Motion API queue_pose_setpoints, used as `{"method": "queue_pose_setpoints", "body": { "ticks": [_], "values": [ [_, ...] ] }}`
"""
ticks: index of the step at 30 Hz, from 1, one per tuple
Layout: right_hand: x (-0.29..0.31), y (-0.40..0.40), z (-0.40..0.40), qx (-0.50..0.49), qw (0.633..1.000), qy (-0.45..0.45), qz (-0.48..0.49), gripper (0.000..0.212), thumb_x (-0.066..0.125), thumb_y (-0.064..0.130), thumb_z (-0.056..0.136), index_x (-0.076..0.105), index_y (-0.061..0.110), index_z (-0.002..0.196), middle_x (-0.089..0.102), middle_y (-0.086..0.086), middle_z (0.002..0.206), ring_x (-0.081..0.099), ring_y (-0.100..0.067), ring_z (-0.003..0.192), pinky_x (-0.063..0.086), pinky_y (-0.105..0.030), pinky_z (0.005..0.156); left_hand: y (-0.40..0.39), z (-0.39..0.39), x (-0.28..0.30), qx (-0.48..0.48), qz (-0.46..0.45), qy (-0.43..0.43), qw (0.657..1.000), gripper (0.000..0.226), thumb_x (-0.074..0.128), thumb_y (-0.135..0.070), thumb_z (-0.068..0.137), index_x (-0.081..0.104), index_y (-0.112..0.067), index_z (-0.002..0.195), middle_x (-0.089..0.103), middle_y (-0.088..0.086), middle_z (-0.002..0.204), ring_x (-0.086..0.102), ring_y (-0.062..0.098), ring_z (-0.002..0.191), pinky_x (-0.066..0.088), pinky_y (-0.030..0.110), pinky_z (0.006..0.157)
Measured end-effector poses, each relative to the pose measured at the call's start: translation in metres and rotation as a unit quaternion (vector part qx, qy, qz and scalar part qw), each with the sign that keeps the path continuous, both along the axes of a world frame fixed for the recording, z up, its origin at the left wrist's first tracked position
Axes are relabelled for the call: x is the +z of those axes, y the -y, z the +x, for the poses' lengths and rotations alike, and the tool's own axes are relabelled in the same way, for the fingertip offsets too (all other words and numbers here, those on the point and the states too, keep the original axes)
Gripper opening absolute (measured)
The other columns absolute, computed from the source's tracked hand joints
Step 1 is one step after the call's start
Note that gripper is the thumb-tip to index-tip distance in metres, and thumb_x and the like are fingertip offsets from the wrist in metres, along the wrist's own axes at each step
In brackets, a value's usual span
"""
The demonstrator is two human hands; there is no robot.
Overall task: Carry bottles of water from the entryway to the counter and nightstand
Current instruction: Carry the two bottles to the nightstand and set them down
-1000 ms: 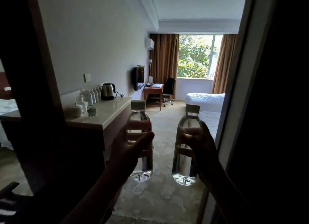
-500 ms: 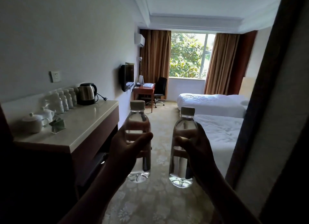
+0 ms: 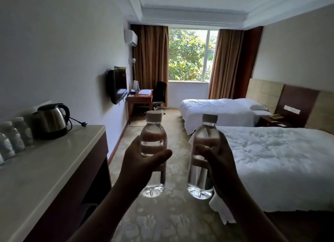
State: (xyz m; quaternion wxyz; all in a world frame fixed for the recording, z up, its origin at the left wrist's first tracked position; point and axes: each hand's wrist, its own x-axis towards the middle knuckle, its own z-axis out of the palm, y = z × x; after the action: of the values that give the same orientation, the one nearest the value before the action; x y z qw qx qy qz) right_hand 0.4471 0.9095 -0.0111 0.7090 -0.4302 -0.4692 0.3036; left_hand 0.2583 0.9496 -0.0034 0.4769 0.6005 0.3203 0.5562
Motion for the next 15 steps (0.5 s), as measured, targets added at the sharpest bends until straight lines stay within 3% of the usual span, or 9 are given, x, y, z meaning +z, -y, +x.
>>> {"method": "queue_pose_setpoints", "body": {
  "ticks": [5,9,15],
  "values": [
    [-0.016,-0.103,0.050,-0.008,1.000,0.012,0.009,0.054,0.077,0.026,0.067,0.057,0.020,0.116,0.070,-0.005,0.097,0.073,-0.015,0.082,0.058,-0.028,0.062,-0.105,0.050,-0.020,0.003,-0.006,0.000,1.000,0.052,0.082,-0.033,0.058,0.065,-0.024,0.106,0.072,0.009,0.090,0.074,0.030,0.084,0.062,0.039,0.065],
    [-0.030,-0.195,0.103,-0.006,1.000,0.014,0.017,0.046,0.071,0.020,0.069,0.057,0.022,0.113,0.070,0.002,0.090,0.072,-0.013,0.079,0.059,-0.030,0.062,-0.196,0.103,-0.023,0.004,0.025,-0.013,1.000,0.043,0.075,-0.030,0.067,0.063,-0.024,0.107,0.071,0.009,0.094,0.073,0.028,0.083,0.058,0.028,0.062],
    [-0.016,-0.340,0.168,0.008,1.000,0.019,0.012,0.053,0.072,0.023,0.071,0.055,0.022,0.121,0.070,0.003,0.096,0.072,-0.018,0.088,0.061,-0.034,0.066,-0.331,0.167,-0.007,0.013,0.041,-0.007,0.999,0.039,0.071,-0.026,0.070,0.062,-0.022,0.108,0.070,0.009,0.096,0.073,0.025,0.082,0.058,0.025,0.060]
  ]
}}
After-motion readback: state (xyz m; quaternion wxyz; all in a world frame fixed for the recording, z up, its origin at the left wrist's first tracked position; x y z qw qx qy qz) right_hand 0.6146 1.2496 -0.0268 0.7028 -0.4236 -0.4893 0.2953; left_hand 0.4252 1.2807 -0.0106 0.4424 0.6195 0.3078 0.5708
